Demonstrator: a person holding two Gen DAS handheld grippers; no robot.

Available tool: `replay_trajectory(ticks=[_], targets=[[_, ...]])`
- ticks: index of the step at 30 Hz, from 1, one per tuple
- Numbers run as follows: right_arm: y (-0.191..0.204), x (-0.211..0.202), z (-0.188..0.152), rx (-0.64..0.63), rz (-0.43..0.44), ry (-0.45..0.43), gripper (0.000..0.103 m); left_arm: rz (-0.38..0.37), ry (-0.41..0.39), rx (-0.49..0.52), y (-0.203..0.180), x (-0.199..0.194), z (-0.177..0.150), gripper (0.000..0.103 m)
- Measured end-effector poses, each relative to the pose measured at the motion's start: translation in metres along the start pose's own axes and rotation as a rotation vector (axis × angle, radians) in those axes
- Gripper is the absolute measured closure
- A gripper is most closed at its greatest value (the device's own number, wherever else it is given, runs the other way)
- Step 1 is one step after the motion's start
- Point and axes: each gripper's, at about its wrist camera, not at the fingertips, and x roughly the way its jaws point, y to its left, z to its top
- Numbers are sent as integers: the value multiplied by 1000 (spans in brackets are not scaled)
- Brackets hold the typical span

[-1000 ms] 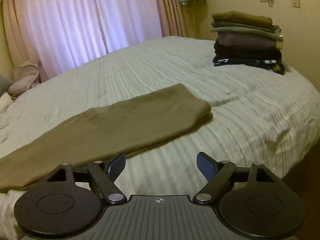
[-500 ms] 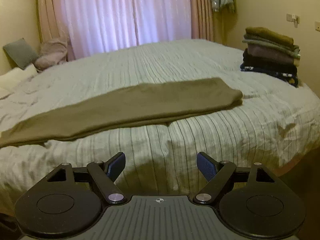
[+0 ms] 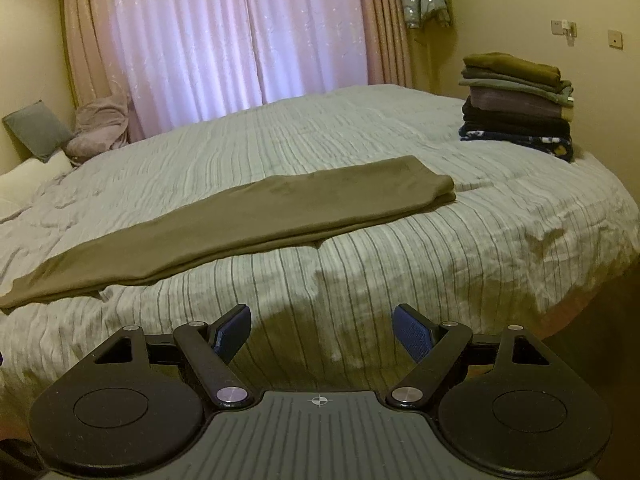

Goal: Fold clothes

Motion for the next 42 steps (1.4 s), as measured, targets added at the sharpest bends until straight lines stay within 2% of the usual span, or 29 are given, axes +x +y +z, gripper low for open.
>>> replay_trajectory(ticks=[10, 29, 36, 42], targets=[[4, -9, -1, -21, 20, -9, 21, 1, -17, 21, -1, -10, -3, 61], [39, -6, 2, -116, 30, 57, 21, -39, -25, 66, -14, -9, -3, 60], [27, 0, 10, -49, 82, 0, 22, -102, -85, 13, 0, -6, 3, 60], [14, 44, 18, 27, 160, 23, 22, -92, -114, -33, 24, 31, 18, 69]])
